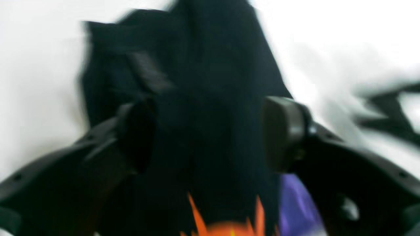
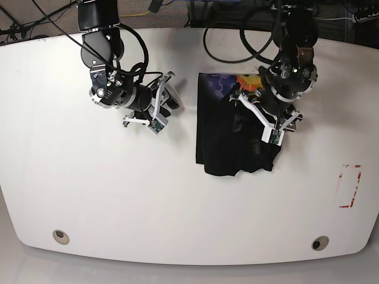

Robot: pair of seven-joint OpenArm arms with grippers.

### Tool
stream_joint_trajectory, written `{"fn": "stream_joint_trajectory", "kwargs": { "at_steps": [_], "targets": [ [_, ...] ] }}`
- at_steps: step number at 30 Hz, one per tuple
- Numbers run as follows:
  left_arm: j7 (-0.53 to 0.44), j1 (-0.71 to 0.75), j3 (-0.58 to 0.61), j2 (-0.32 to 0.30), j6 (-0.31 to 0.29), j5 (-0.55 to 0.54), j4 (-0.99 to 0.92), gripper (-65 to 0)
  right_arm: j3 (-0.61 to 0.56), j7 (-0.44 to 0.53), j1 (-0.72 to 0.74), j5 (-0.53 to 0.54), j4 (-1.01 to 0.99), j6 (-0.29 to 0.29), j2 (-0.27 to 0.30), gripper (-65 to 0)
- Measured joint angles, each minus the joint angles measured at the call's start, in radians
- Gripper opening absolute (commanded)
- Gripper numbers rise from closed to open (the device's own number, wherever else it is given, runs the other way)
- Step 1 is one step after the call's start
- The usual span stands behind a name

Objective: Fold the T-shirt properly
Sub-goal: 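Drag the folded bundle with the left gripper toward the table's edge, then open the left gripper and lift it off the folded shirt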

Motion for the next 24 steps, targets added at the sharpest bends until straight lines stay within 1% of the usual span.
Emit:
{"fn": "stream_joint_trajectory", "kwargs": {
  "at_steps": [3,4,7,9,12,13,16,18,19,20,21,22,23,24],
  "targets": [
    [-0.017,-0.031,0.064,0.016,0.121,0.062,-0.069,-14.2,0.01,0.0,0.0,0.0,0.0,0.0,0.006,-47.1],
    [-0.011,-0.042,0.084,0.03,0.143,0.089,-0.105,-14.2,0.023,0.0,-0.001,0.006,0.0,0.001,0.006,-47.1],
    [-0.031,-0.058,0.145,0.041,0.17,0.117,-0.196,-14.2,0.066,0.0,-0.002,0.007,0.0,0.002,0.01,-47.1],
    [-0.085,-0.064,0.166,0.044,0.18,0.145,-0.238,-14.2,0.081,-0.001,0.0,0.003,0.0,-0.001,0.015,-47.1],
    [-0.148,-0.072,0.17,0.042,0.18,0.179,-0.311,-14.2,0.093,0.0,0.003,0.003,0.0,-0.001,0.018,-47.1],
    [-0.179,-0.074,0.163,0.04,0.177,0.186,-0.334,-14.0,0.098,0.0,0.003,0.004,0.0,-0.001,0.016,-47.1],
    [-0.209,-0.085,0.119,0.021,0.146,0.17,-0.363,-14.0,0.122,0.0,0.002,0.017,0.006,0.001,0.011,-47.1],
    [-0.208,-0.091,0.056,-0.031,0.129,0.143,-0.372,-14.0,0.148,-0.003,0.002,0.015,0.026,0.003,0.015,-47.1],
    [-0.216,-0.091,0.026,-0.056,0.112,0.131,-0.378,-14.0,0.158,-0.003,0.002,0.011,0.033,-0.001,0.018,-47.1],
    [-0.225,-0.091,-0.017,-0.098,0.092,0.106,-0.388,-14.0,0.161,-0.003,0.003,0.01,0.043,0.0,0.023,-47.1],
    [-0.225,-0.093,-0.066,-0.143,0.051,0.087,-0.402,-14.0,0.161,-0.003,0.003,0.005,0.052,-0.001,0.026,-47.1],
    [-0.225,-0.097,-0.106,-0.175,0.014,0.083,-0.414,-14.0,0.16,-0.009,0.002,-0.001,0.062,-0.002,0.026,-47.1],
    [-0.216,-0.1,-0.135,-0.206,-0.008,0.082,-0.427,-14.0,0.159,-0.011,-0.001,0.0,0.073,-0.001,0.024,-47.1],
    [-0.204,-0.106,-0.179,-0.25,-0.03,0.085,-0.452,-14.0,0.154,-0.009,-0.003,0.001,0.092,0.0,0.022,-47.1]
  ]
}}
